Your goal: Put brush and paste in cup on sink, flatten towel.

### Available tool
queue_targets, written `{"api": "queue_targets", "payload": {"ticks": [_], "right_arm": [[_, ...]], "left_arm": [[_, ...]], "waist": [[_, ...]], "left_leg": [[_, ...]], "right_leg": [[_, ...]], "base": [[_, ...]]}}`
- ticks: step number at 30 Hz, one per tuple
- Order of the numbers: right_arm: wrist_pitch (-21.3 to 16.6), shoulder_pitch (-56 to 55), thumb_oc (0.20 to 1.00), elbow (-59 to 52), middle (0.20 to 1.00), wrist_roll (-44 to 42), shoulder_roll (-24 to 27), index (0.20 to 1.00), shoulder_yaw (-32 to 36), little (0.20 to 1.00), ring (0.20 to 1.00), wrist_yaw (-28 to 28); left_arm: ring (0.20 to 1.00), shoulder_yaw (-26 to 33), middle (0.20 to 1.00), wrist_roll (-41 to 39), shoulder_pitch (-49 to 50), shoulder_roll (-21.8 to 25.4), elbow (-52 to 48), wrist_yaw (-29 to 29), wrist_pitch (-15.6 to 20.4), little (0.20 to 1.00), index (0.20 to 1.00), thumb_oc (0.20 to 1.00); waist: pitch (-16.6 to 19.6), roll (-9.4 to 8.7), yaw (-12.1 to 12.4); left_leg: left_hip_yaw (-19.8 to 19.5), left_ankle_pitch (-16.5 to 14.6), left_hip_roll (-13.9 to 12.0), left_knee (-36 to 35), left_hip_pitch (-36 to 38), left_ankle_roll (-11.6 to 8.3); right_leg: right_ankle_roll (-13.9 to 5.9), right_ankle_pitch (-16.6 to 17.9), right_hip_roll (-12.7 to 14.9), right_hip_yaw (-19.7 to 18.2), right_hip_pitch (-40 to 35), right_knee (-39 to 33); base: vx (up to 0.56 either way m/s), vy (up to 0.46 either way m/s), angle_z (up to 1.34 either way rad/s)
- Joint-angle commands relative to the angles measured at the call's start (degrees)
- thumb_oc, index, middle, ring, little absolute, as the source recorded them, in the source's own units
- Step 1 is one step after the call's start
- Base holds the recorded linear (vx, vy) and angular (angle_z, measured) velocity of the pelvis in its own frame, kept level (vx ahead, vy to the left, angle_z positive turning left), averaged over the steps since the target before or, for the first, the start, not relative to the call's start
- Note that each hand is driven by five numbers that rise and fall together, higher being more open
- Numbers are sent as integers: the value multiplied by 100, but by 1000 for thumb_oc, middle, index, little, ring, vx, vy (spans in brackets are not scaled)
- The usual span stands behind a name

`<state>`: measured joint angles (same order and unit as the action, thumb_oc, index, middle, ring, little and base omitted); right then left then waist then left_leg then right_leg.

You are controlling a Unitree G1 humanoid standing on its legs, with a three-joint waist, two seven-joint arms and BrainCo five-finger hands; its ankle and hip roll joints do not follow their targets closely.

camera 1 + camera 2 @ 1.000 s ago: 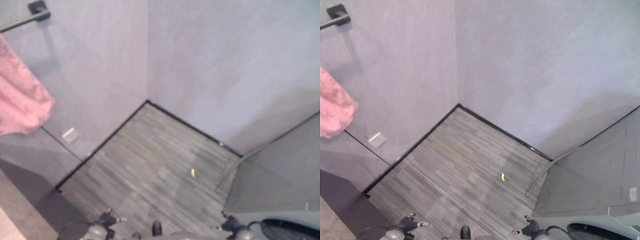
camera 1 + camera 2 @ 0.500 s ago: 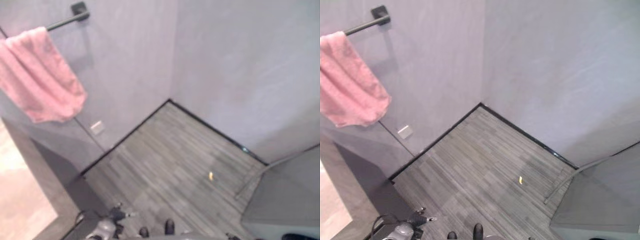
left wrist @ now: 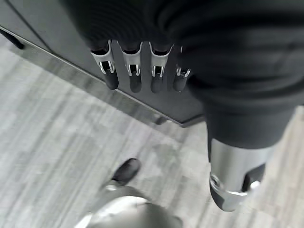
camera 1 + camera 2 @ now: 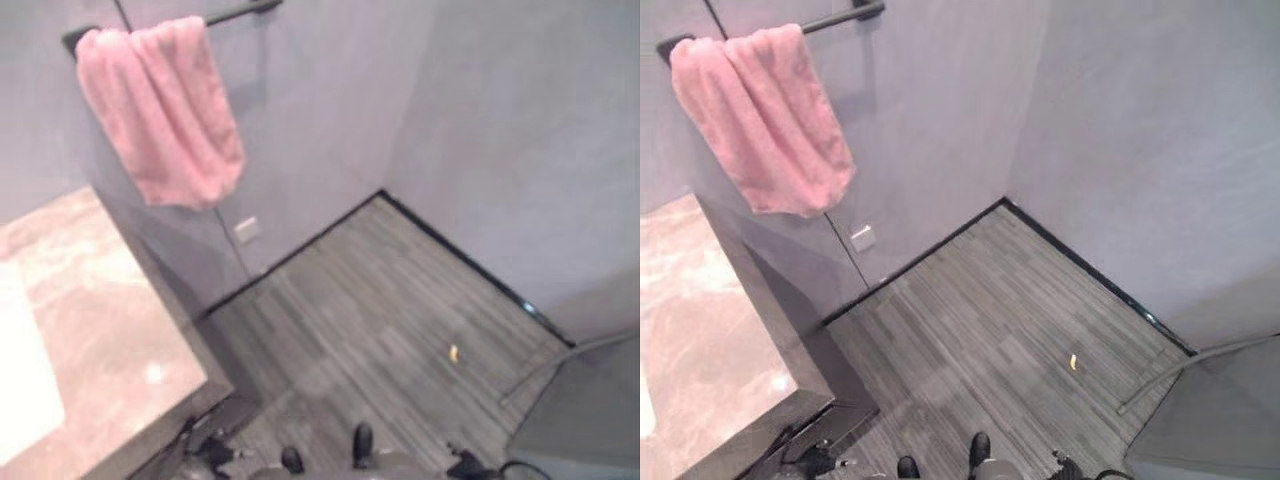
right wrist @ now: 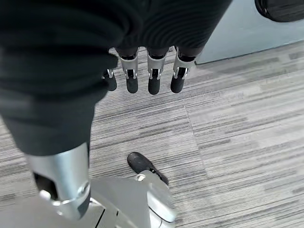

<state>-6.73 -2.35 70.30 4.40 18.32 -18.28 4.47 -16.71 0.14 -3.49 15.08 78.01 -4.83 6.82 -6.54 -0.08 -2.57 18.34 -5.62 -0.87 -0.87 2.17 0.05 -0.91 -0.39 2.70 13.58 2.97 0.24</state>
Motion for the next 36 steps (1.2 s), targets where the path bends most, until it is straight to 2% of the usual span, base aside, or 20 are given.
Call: {"api": "queue_targets", "payload": {"ticks": [1,2,4,5,6,7,8,9,12,13,18,21,23,27,30,34,35,36], "right_arm": [[-46,62,1000,134,1000,-81,-104,1000,-169,1000,1000,10],[-46,62,1000,134,1000,-81,-104,1000,-169,1000,1000,10],[-39,124,1000,70,1000,-116,-127,1000,-176,1000,1000,26],[-46,153,1000,43,1000,-123,-147,1000,-207,1000,1000,28],[-46,170,1000,19,1000,-104,-157,1000,-225,1000,1000,23],[-32,189,1000,38,1000,38,-156,1000,-268,1000,1000,78],[-32,189,1000,38,1000,39,-156,1000,-267,1000,1000,79],[6,192,1000,81,1000,156,-173,1000,-292,1000,1000,95],[152,180,1000,420,1000,725,-280,1000,-524,1000,1000,117],[167,161,1000,479,1000,760,-290,1000,-523,1000,1000,121],[95,53,1000,312,1000,503,-194,1000,-332,1000,1000,199],[69,50,1000,267,1000,393,-141,1000,-314,1000,1000,188],[73,74,1000,283,1000,368,-145,1000,-328,1000,1000,189],[56,-2,1000,353,1000,357,-162,1000,-325,1000,1000,184],[52,-98,1000,433,1000,376,-183,1000,-341,1000,1000,163],[23,-108,1000,466,1000,331,-102,1000,-354,1000,1000,148],[1,-109,1000,450,1000,269,-70,1000,-339,1000,1000,154],[-27,-106,1000,424,1000,233,-16,1000,-346,1000,1000,145]], "left_arm": [[1000,195,1000,134,-118,-13,123,-27,39,1000,1000,1000],[1000,195,1000,134,-118,-13,123,-27,39,1000,1000,1000],[1000,88,1000,216,-137,5,103,-23,44,1000,1000,1000],[1000,53,1000,216,-163,23,106,-42,56,1000,1000,1000],[1000,42,1000,197,-184,35,96,-41,68,1000,1000,1000],[1000,13,1000,167,-249,33,91,-79,69,1000,1000,1000],[1000,12,1000,167,-250,32,92,-79,69,1000,1000,1000],[1000,21,1000,161,-261,37,75,-98,68,1000,1000,1000],[1000,155,1000,0,-273,32,-84,-129,95,1000,1000,1000],[1000,176,1000,-57,-263,22,-135,-132,113,1000,1000,1000],[1000,116,1000,19,-239,-25,-8,-116,93,1000,1000,1000],[1000,74,1000,68,-259,-11,81,-106,70,1000,1000,1000],[1000,25,1000,91,-289,-11,97,-106,77,1000,1000,1000],[1000,-3,1000,132,-303,-13,51,-155,103,1000,1000,1000],[1000,-24,1000,64,-356,-10,-16,-164,106,1000,1000,1000],[1000,-85,1000,32,-439,-24,-181,-190,136,1000,1000,1000],[1000,-84,1000,-8,-453,-20,-254,-216,164,1000,1000,1000],[1000,-69,1000,-92,-453,-25,-320,-245,199,1000,1000,1000]], "waist": [[182,-209,1],[182,-209,1],[105,-166,-112],[70,-146,-177],[61,-141,-148],[76,-123,-60],[79,-121,-60],[92,-134,-17],[156,-187,262],[176,-193,270],[255,-282,70],[271,-284,-71],[261,-269,-75],[267,-274,-68],[265,-283,-100],[203,-306,-165],[167,-320,-143],[106,-351,-71]], "left_leg": [[-443,-796,404,513,-22,400],[-442,-796,404,512,-22,400],[-524,-813,410,597,-22,443],[-550,-823,408,664,-52,473],[-517,-832,397,723,-96,486],[-433,-860,366,752,-170,513],[-434,-861,365,754,-173,513],[-392,-865,355,751,-188,524],[-101,-922,256,778,-182,505],[-80,-921,247,796,-176,501],[-152,-801,180,659,20,401],[-338,-650,193,344,110,379],[-343,-588,205,221,96,387],[-233,-508,167,185,67,315],[-346,-354,86,112,51,190],[-481,-303,1,172,-37,103],[-605,-300,12,225,-88,97],[-1056,-335,95,391,-190,97]], "right_leg": [[-242,-594,-198,-424,16,243],[-242,-594,-198,-424,16,244],[-319,-640,-312,-1031,197,587],[-363,-656,-421,-1473,326,777],[-381,-619,-426,-1573,396,772],[-419,-397,-246,-1340,406,463],[-420,-385,-247,-1338,399,444],[-440,-283,-162,-1173,415,331],[-506,-156,115,-171,342,-14],[-518,-144,132,-89,318,-51],[-410,-282,-81,-483,197,21],[-358,-388,-247,-1044,271,217],[-362,-350,-299,-1252,339,182],[-311,-273,-307,-1209,274,-63],[-203,-416,-387,-1144,234,-21],[-87,-560,-468,-1022,243,76],[-58,-569,-496,-1042,266,92],[-13,-589,-534,-1077,266,103]], "base": [[-20,50,19],[-61,73,8],[-99,79,0],[-104,47,2],[-151,27,2],[-106,6,-8],[-97,-17,-27],[-54,-37,-55],[-32,-97,-56],[0,-122,-69],[13,-138,-10],[-37,-115,-6],[-76,-108,-12],[-21,-152,-25],[13,-221,1],[24,-231,18],[25,-144,24],[30,-198,17]]}}
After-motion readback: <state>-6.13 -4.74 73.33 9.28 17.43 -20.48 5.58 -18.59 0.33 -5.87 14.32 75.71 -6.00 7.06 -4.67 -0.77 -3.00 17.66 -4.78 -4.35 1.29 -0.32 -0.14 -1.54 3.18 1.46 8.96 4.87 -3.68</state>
